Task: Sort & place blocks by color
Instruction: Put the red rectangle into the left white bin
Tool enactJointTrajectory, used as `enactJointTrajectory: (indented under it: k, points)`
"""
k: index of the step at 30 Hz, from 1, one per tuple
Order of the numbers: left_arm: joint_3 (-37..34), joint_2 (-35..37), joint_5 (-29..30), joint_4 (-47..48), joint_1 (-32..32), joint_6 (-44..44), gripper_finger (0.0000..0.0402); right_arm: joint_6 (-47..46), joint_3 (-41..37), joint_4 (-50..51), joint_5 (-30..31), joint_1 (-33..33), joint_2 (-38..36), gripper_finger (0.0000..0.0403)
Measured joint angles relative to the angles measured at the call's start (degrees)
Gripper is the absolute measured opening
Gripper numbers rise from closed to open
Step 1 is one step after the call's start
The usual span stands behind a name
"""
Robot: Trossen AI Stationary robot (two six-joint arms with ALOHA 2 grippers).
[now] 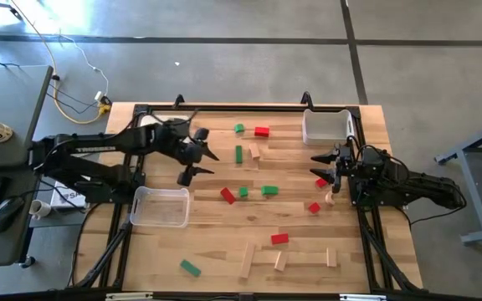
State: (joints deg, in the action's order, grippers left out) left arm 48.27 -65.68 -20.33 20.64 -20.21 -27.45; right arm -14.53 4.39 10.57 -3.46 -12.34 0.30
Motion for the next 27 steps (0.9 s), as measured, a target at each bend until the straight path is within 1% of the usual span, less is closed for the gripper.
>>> enactJointTrajectory:
  k: [5, 11, 20, 27]
  points:
    - [2.2, -5.2, -0.2, 3.6, 0.1, -5.9, 0.02, 0.0, 0.0, 0.0, 0.0, 0.0, 0.0, 0.0233]
    - [2.3, -10.4, -1.3, 3.6, 1.0, -10.0, 0.02, 0.0, 0.0, 0.0, 0.0, 0.0, 0.0, 0.0233]
    - [2.3, -19.6, -1.3, 2.7, 4.6, -10.4, 0.02, 0.0, 0.0, 0.0, 0.0, 0.0, 0.0, 0.0233]
    - [2.3, -24.4, -0.4, -0.4, 6.7, -10.3, 0.02, 0.0, 0.0, 0.0, 0.0, 0.0, 0.0, 0.0233]
